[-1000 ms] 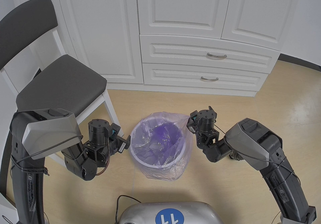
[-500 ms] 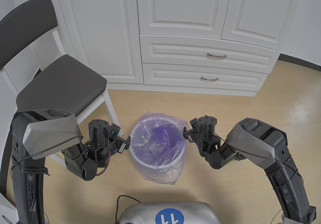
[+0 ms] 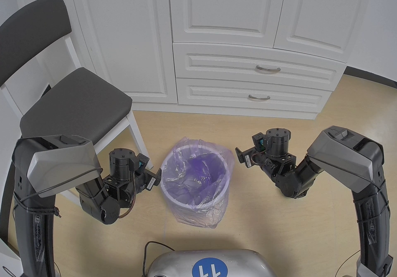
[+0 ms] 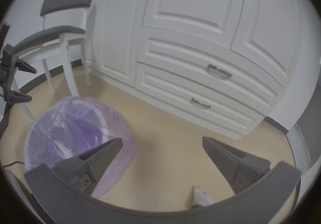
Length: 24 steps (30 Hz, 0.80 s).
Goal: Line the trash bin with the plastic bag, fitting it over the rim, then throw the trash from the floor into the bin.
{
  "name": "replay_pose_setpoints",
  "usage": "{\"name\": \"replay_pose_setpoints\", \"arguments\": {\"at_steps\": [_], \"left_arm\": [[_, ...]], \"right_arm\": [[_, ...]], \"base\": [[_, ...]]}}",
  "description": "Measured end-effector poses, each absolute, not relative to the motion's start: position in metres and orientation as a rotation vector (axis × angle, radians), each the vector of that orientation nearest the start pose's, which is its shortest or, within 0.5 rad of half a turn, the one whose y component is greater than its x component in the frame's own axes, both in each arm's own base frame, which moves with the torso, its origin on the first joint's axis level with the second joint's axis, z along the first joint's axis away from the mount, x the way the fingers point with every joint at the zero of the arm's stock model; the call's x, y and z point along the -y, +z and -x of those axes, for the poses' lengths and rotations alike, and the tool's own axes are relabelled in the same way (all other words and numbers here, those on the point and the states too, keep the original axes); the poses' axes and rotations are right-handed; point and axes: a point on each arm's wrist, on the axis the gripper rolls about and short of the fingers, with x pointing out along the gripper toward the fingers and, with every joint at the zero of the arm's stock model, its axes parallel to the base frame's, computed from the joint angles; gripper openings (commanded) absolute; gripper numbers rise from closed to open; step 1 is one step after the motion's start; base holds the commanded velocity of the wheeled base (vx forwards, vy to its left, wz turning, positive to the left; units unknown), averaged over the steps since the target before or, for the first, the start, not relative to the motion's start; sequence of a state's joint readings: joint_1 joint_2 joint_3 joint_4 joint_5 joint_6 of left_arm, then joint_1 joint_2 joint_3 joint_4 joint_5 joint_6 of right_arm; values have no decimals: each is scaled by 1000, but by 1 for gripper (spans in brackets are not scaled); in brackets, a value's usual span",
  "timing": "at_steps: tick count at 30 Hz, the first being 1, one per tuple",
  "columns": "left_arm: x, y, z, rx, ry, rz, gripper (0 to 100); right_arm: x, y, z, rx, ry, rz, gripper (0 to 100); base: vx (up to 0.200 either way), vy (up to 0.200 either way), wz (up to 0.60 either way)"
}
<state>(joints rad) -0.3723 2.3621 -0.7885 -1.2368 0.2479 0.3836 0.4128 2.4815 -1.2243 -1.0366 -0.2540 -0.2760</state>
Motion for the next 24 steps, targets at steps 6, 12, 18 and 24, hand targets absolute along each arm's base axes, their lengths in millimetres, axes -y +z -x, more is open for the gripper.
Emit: {"name": "replay_pose_setpoints", "arguments": {"at_steps": [6,12,18,24], "left_arm": [[135,3,-360,-293,-185,-482,100],[136,3,-360,-291,-186,-482,100],[136,4,-361,-286,-184,-478,100],[135,7,-365,-260,-175,-466,100]], "right_arm": [[-171,11,-442,-371,174,241,100],[-177,16,-463,-507,158,23,100],[-190,9,-486,-567,147,-93,100],[-196,-20,-494,-645,140,-113,100]], "base": [[0,0,0],[0,0,0],[0,0,0],[0,0,0]]}}
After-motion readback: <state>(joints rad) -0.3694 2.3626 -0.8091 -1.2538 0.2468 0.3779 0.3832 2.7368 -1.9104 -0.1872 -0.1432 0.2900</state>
